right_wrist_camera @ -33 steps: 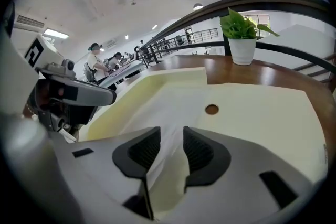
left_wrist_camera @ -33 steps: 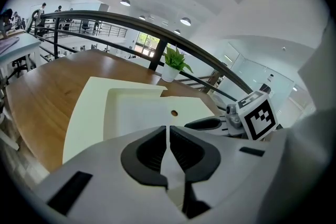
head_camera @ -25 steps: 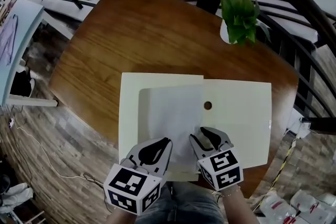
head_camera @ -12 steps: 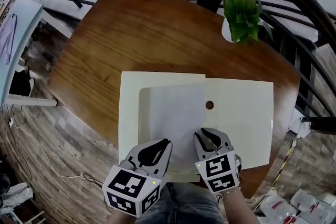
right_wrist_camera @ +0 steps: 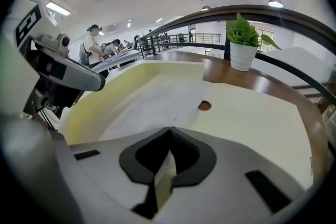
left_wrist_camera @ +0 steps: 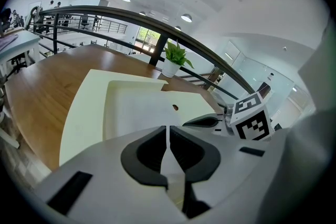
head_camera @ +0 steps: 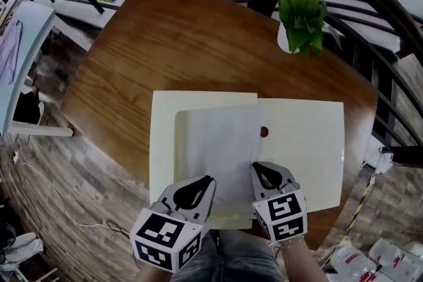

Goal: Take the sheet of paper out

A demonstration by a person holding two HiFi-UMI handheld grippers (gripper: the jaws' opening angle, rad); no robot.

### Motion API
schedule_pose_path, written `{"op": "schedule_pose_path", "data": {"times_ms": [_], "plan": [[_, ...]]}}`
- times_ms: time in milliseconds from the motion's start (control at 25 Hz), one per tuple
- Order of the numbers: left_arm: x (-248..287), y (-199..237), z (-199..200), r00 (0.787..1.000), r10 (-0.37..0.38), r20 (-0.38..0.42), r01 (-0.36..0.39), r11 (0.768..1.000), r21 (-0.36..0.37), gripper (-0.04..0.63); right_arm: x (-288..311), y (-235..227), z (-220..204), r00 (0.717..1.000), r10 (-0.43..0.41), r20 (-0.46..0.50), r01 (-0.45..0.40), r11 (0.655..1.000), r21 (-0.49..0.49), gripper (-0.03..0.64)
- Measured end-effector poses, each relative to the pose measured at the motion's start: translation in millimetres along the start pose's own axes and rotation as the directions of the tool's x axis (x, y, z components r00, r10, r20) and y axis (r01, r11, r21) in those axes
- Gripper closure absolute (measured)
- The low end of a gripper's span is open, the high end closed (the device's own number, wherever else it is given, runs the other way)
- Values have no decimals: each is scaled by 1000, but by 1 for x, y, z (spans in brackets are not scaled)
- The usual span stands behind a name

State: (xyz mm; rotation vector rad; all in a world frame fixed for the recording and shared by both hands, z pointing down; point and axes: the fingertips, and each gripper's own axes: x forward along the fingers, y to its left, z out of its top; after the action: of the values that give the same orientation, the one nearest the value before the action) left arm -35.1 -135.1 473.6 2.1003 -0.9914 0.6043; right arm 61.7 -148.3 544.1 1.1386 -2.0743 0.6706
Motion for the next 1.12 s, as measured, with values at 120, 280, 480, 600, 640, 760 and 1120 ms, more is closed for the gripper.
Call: {"op": "schedule_pose_path", "data": {"times_ms": [120,280,480,600,640,760,1120], "plan": [[-2,0,1,1000,3,2,-3,1000,4,563,-9,-3,5,999,6,36,-7,1000,27,589],[-1,-3,2,1000,-2,3,2,1000,18,563,-21,-9,7,998,-1,68,-4,998,63,589],[3,-14,5,1000,-20,-5,20,999,46,563,-38,-25,3,995,-43,89,35,995,91,589],[6,-21,7,999,-37,-12,37,997,68,563,-48,-35,0,992,-74,100,62,991,115,589],[7,-24,8,999,-43,-14,44,996,75,563,-52,-38,-1,991,-84,104,71,990,124,589],[12,-32,11,998,-62,-24,65,993,101,563,-64,-49,-5,986,-120,114,102,983,152,589],[26,-63,12,988,-140,-64,149,973,174,563,-105,-74,-25,961,-244,127,212,951,223,589]]}}
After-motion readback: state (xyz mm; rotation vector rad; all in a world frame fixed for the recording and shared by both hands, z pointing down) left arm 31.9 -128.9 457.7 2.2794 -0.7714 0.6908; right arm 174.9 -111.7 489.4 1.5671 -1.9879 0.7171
